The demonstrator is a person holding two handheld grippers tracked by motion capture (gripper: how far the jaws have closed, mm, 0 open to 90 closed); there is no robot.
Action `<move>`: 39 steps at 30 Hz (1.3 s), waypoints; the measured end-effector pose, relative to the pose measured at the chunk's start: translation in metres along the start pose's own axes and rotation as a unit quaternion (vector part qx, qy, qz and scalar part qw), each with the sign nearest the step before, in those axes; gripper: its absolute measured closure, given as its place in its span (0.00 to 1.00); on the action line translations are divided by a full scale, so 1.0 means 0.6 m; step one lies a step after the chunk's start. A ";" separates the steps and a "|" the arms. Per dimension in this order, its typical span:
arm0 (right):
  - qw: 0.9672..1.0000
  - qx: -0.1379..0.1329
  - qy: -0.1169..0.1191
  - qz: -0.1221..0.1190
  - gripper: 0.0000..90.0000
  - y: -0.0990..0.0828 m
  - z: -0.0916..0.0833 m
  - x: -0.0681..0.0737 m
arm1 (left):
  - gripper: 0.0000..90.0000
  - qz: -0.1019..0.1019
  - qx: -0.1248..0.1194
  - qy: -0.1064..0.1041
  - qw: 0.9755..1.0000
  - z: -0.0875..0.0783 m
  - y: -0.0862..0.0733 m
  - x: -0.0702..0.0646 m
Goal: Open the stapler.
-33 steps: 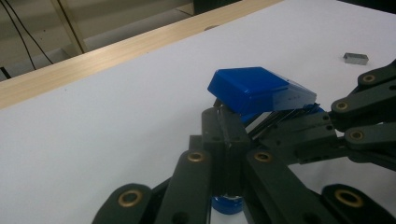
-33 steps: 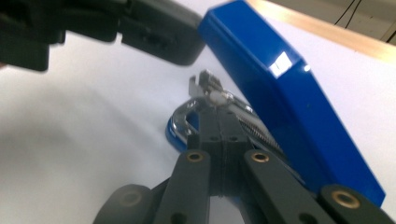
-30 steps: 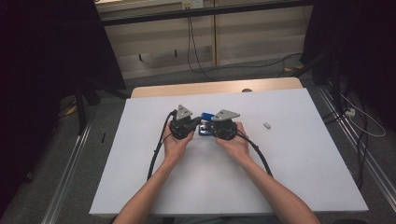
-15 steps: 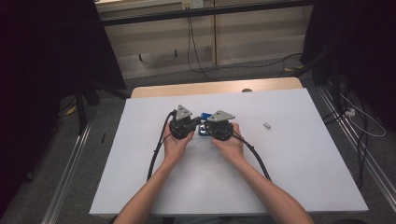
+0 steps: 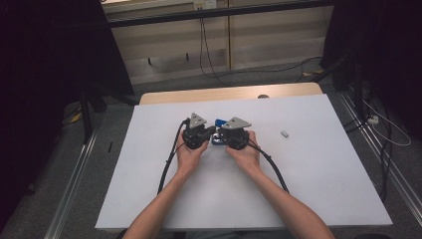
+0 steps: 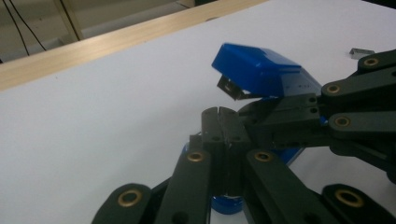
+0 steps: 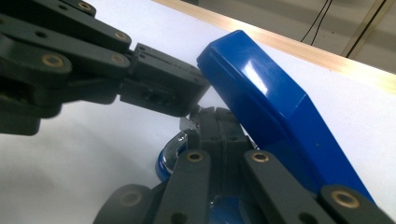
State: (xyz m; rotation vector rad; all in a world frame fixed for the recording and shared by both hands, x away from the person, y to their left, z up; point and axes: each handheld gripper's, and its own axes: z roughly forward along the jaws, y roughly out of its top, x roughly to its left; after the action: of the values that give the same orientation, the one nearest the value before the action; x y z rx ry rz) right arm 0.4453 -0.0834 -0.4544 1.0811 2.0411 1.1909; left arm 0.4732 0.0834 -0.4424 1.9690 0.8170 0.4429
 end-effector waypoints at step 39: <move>1.000 -0.015 -0.009 0.011 1.00 0.005 0.003 -0.002 | 1.00 0.012 0.014 -0.007 1.000 0.015 -0.008 0.006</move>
State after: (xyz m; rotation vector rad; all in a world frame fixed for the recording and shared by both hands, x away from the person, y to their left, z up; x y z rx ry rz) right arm 0.4484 -0.0831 -0.4525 1.0996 1.9964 1.2143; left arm 0.4796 0.0821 -0.4510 2.0089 0.7944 0.4331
